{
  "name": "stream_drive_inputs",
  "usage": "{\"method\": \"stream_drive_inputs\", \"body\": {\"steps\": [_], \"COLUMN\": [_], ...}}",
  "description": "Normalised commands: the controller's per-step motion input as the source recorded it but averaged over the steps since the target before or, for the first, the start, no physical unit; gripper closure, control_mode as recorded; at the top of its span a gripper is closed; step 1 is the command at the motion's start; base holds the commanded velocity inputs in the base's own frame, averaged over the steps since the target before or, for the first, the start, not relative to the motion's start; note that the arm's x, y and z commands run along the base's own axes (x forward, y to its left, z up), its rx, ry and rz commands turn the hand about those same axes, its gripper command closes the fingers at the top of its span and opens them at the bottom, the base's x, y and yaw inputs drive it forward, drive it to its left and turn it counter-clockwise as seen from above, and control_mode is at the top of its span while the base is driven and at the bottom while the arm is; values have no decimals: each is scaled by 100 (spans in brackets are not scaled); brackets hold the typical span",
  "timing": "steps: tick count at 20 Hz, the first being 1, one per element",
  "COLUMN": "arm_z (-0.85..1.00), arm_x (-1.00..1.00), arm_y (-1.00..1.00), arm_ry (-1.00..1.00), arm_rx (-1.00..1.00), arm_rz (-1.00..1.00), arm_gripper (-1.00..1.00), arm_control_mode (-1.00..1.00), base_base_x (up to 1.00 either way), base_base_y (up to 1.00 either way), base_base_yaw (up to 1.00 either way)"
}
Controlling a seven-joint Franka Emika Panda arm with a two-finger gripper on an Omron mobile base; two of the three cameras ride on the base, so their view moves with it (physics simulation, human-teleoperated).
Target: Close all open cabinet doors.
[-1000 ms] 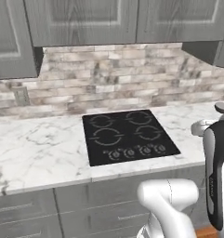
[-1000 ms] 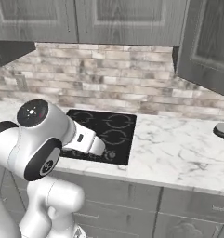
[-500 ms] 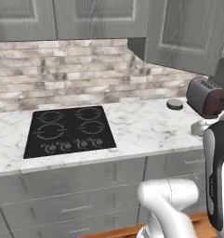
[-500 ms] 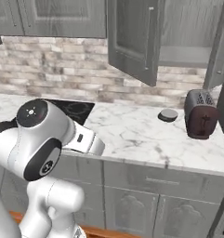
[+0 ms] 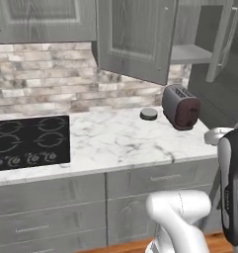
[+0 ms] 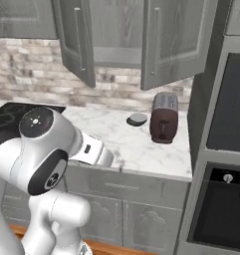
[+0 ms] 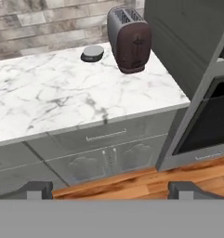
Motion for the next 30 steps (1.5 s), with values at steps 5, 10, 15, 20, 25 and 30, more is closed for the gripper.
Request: {"method": "stream_drive_inputs", "body": {"steps": [5, 10, 15, 20, 25, 30], "arm_z": [0, 0, 0, 0, 0, 3], "arm_x": [0, 0, 0, 0, -20, -39], "arm_y": [0, 0, 0, 0, 0, 0], "arm_ry": [0, 0, 0, 0, -6, -10], "arm_rx": [0, 0, 0, 0, 0, 0], "arm_rz": [0, 0, 0, 0, 0, 0], "arm_gripper": [-100, -100, -100, -100, -100, -100], "arm_control_mode": [100, 100, 100, 100, -100, -100], "base_base_x": [37, 79, 67, 3, 0, 0], "base_base_y": [-22, 0, 0, 0, 0, 0], "base_base_yaw": [4, 0, -1, 0, 0, 0]}}
